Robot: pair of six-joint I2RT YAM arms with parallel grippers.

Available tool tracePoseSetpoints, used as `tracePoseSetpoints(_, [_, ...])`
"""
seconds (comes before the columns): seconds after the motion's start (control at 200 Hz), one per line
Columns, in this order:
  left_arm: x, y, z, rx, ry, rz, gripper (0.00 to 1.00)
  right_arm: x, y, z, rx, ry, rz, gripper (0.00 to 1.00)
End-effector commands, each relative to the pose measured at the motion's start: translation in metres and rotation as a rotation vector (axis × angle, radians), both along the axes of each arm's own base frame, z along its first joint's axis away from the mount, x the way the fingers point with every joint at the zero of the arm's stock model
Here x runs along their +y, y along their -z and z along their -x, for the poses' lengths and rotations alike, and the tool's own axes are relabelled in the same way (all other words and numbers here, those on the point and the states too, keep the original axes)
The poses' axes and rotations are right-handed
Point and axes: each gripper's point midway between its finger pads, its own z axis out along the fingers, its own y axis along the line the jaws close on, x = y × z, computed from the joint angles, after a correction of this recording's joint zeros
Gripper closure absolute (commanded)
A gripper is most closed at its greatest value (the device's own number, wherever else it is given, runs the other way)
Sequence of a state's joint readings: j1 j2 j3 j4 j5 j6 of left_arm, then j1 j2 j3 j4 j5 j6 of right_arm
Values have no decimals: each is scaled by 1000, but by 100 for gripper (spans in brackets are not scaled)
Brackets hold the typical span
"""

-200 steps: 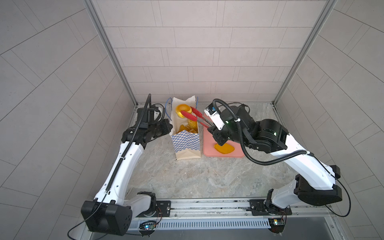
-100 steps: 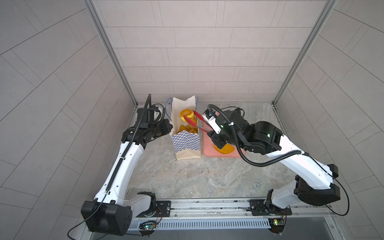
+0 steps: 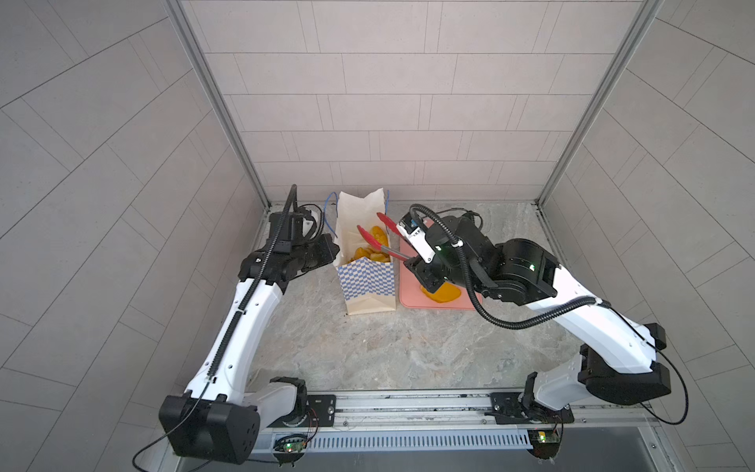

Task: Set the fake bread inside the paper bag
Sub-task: 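Withdraw the empty right tongs from the bag toward the flat orange bun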

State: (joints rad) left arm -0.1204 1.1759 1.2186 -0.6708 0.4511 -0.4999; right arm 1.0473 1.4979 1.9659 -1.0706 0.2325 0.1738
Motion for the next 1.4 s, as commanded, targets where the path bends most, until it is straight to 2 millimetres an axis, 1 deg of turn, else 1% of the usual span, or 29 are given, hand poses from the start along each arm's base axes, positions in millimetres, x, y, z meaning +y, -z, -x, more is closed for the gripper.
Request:
tracePoseSetpoints(0.0, [-1, -7, 5, -25, 7, 1, 100, -7, -33, 5, -50, 2, -99, 50])
tracePoseSetpoints(0.13, [-1, -6, 4, -22, 8, 1, 100, -20, -47, 9, -82, 23, -132, 51])
tracePoseSetpoints(0.2, [-2, -6, 4, -24, 10, 0, 100, -33, -55, 9, -111, 55, -144, 51])
tracePoseSetpoints(0.32, [-2, -7, 4, -26, 11, 1, 100, -56, -61, 10, -154, 111, -146, 51])
tracePoseSetpoints(0.545, [-2, -7, 5, -28, 14, 2, 100, -96, -61, 13, -196, 211, -143, 51])
tracePoseSetpoints(0.665, [-2, -8, 5, -29, 15, 3, 100, -116, -57, 15, -202, 258, -140, 51])
tracePoseSetpoints(0.721, [-2, -7, 5, -26, 16, 3, 100, -124, -52, 16, -196, 276, -131, 51])
tracePoseSetpoints(0.801, [-3, -7, 4, -26, 17, 4, 100, -134, -38, 15, -176, 300, -99, 50])
tracePoseSetpoints(0.891, [-3, -8, 4, -27, 17, 4, 100, -143, -16, 13, -138, 327, -35, 50])
tracePoseSetpoints(0.951, [-3, -8, 4, -29, 17, 3, 100, -146, 1, 12, -110, 339, 11, 50])
tracePoseSetpoints(1.051, [-3, -7, 3, -27, 17, 4, 100, -146, 31, 12, -64, 339, 83, 50])
tracePoseSetpoints(1.126, [-3, -7, 3, -27, 17, 5, 100, -142, 53, 12, -20, 334, 125, 52])
tracePoseSetpoints(1.186, [-3, -8, 3, -29, 17, 3, 100, -134, 71, 15, 29, 306, 125, 53])
tracePoseSetpoints(1.316, [-3, -6, 2, -24, 18, 3, 100, -112, 115, 30, 169, 218, 95, 56])
tracePoseSetpoints(1.396, [-3, -5, 2, -22, 17, 2, 100, -105, 139, 39, 243, 184, 93, 58])
